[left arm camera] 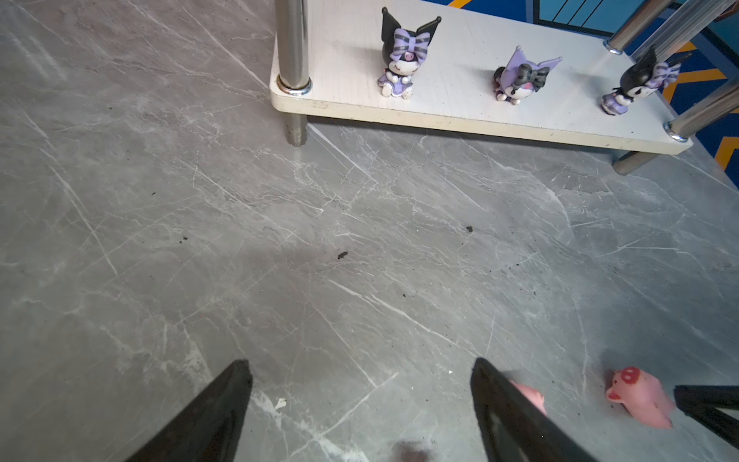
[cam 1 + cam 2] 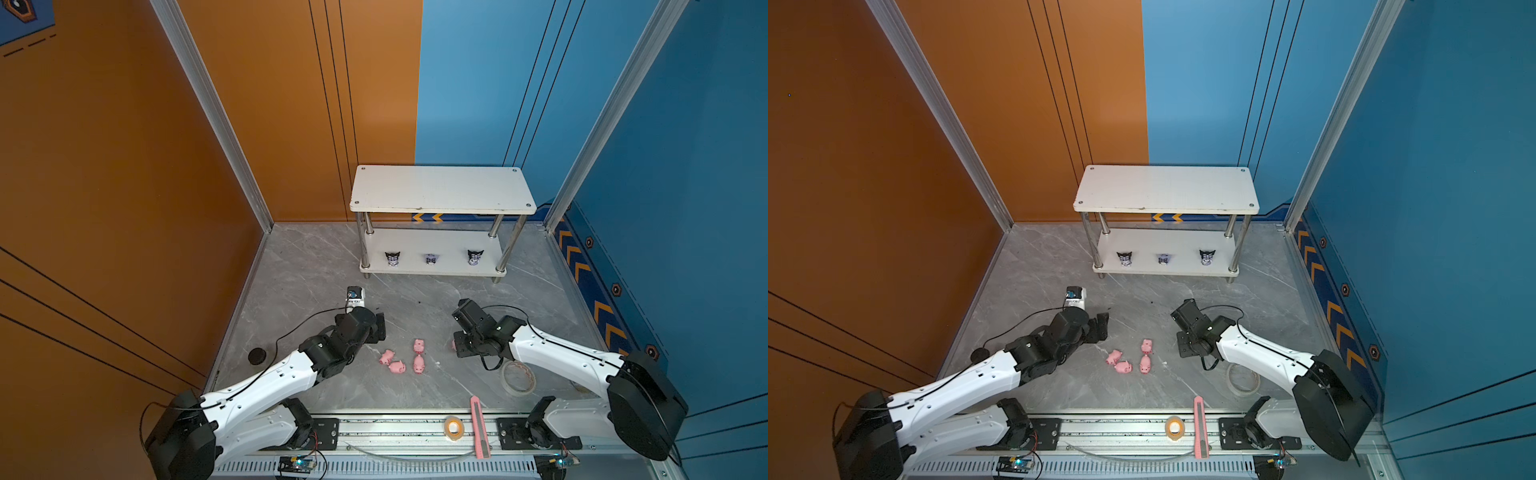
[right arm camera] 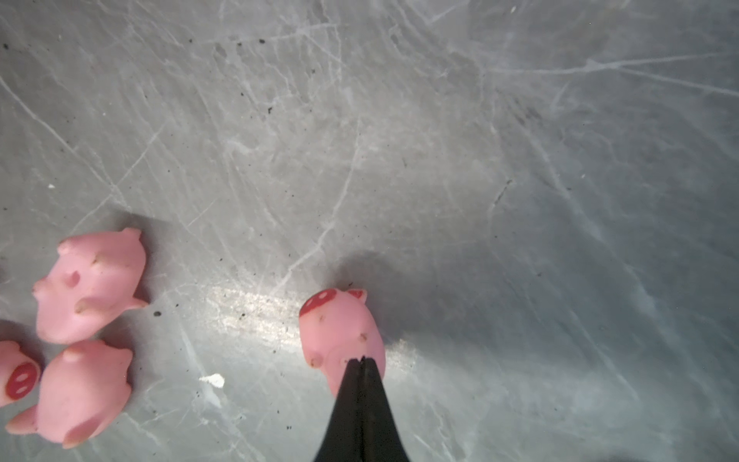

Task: Place and organize the plastic toys onto the shelf
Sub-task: 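Withdraw the left gripper to the table while the right gripper moves over the pink pigs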

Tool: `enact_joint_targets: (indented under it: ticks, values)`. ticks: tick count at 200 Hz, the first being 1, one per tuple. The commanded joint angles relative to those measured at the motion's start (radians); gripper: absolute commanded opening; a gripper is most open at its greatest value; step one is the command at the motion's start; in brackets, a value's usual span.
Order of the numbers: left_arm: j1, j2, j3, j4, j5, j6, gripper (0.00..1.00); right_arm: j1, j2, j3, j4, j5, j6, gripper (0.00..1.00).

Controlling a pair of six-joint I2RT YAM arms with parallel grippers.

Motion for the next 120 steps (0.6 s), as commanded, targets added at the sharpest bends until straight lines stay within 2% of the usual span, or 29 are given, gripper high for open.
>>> enact_joint_targets:
  ticks: [1, 43, 75, 120]
  values:
    - [-0.007, -0.037, -0.024, -0.035, -0.024, -0.023, 0.88, -0.041, 0.044, 0.033, 0.049, -0.032, -0.037, 0.0]
    - [0.0, -0.086, -0.055, -0.08, -0.045, -0.039, 0.88, -0.108, 0.133, 0.046, 0.102, -0.046, -0.074, 0.0]
    - [0.004, -0.084, -0.057, -0.072, -0.049, -0.04, 0.89, -0.206, 0.19, 0.045, 0.154, -0.122, -0.084, 0.0]
    - [0.009, -0.046, -0.048, -0.054, -0.041, -0.037, 0.89, -0.241, 0.087, 0.045, 0.112, -0.093, -0.091, 0.0]
